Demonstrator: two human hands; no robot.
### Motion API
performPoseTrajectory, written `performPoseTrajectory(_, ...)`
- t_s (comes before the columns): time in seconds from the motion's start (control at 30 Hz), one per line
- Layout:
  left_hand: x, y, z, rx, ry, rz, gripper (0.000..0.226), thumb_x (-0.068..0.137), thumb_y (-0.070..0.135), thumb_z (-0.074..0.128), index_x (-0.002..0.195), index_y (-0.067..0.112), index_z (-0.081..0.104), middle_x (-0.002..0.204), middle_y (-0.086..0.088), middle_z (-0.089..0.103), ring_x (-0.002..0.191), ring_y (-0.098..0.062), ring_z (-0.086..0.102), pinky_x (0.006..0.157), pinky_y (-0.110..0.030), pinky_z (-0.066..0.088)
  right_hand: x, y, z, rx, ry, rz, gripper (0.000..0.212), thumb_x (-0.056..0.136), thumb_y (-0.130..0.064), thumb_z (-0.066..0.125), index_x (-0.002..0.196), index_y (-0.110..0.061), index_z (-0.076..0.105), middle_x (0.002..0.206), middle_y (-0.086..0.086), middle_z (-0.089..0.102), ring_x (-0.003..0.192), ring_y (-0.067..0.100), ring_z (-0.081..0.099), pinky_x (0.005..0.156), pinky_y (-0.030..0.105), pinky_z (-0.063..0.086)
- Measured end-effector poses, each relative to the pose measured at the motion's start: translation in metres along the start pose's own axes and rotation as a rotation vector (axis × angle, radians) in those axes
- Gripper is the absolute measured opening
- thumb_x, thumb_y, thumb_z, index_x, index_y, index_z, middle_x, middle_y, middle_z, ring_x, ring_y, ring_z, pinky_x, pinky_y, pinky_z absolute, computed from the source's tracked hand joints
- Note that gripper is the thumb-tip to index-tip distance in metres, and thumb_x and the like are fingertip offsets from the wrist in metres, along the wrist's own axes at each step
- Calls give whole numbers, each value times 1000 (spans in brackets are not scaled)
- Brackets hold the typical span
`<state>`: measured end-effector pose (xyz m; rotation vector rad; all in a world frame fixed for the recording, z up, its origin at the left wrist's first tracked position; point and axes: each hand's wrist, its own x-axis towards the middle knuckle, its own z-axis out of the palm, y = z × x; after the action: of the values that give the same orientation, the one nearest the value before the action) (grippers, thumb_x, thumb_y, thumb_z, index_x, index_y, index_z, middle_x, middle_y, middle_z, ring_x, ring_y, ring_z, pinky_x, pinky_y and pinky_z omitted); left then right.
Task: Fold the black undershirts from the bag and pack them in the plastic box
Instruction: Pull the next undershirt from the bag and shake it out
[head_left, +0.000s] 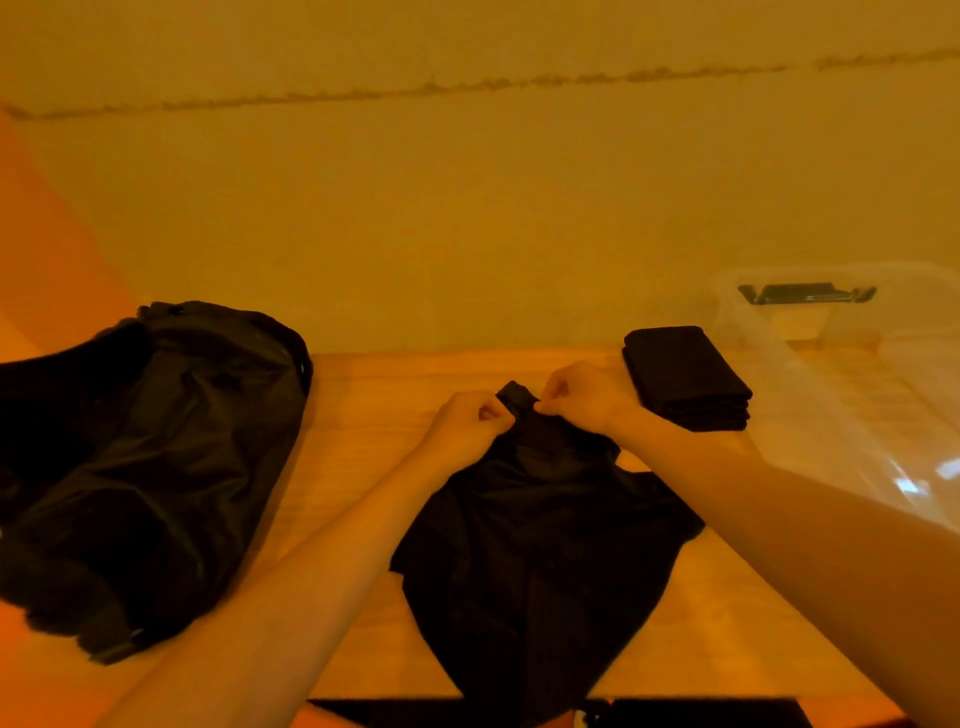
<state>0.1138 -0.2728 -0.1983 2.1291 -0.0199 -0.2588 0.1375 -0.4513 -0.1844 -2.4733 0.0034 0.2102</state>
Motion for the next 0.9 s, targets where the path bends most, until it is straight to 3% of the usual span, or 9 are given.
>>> performPoseTrajectory(0.1, -5, -1, -9, -134, -32, -30, 12, 88, 14, 66, 77, 14, 62, 82, -2, 58, 81, -19, 57, 69, -33, 42, 2, -1, -6, 429, 17, 18, 12, 96, -23, 69, 85, -19, 64, 86, -2, 63, 90, 17, 61, 72, 25, 44)
performPoseTrajectory(0.2, -6, 5, -17, -460, -34, -109, 24, 67, 25, 62, 87, 20, 51, 87, -7, 45, 76, -21, 43, 66, -40, 30, -5, -9, -27, 817, -60, -95, 11, 97, -14, 64, 87, -18, 61, 86, -2, 67, 83, 11, 62, 78, 25, 46)
performPoseTrajectory(0.3, -7, 22, -23, -673, -91, -96, 18, 89, 13, 64, 105, 17, 58, 95, -3, 65, 76, -14, 61, 60, -28, 41, -17, -27, -55, 1061, -194, -249, 11, 95, -8, 58, 88, -16, 58, 75, -4, 67, 68, 8, 62, 66, 20, 47)
performPoseTrajectory(0.4, -12, 45, -31, -584, -129, 105, 19, 95, 9, 67, 112, 17, 69, 106, -1, 74, 95, -16, 72, 72, -25, 54, -27, -42, -83, 1040, -227, -389, 5, 89, -13, 62, 89, -17, 60, 81, 1, 66, 74, 14, 63, 72, 24, 50)
performPoseTrajectory(0.5, -21, 69, -47, -491, 62, 267, 15, 96, 11, 66, 109, 5, 73, 103, -8, 76, 97, -16, 72, 85, -29, 57, -36, -52, -111, 894, -154, -482, 11, 96, -8, 58, 90, -16, 57, 83, -1, 66, 83, 15, 64, 78, 26, 51)
performPoseTrajectory(0.6, -38, 97, -73, -411, 306, 474, 7, 95, 4, 65, 98, 4, 72, 87, 2, 72, 81, -2, 68, 71, -17, 52, -45, -56, -133, 851, -8, -510, 19, 98, -7, 58, 83, -18, 58, 79, -3, 67, 81, 12, 63, 75, 25, 50)
performPoseTrajectory(0.67, -50, 116, -91, -411, 399, 536, 11, 97, 2, 62, 93, 11, 69, 82, 5, 71, 77, -2, 67, 65, -15, 49, -51, -57, -143, 791, 105, -512, 20, 98, -10, 60, 80, -18, 59, 78, -4, 67, 79, 12, 63, 74, 27, 50)
performPoseTrajectory(0.8, -73, 145, -118, -390, 379, 574, 8, 103, 12, 56, 97, 15, 60, 77, 0, 73, 71, -13, 71, 59, -22, 52, -61, -65, -151, 705, 257, -475, 18, 97, -13, 56, 81, -20, 57, 73, -8, 62, 75, 12, 57, 77, 32, 45)
performPoseTrajectory(0.9, -86, 158, -126, -435, 261, 587, 15, 104, 12, 52, 91, 19, 56, 79, 3, 69, 74, -12, 67, 62, -24, 50, -70, -78, -150, 717, 233, -459, 16, 101, -16, 50, 86, -20, 55, 80, -2, 59, 79, 16, 56, 80, 34, 47)
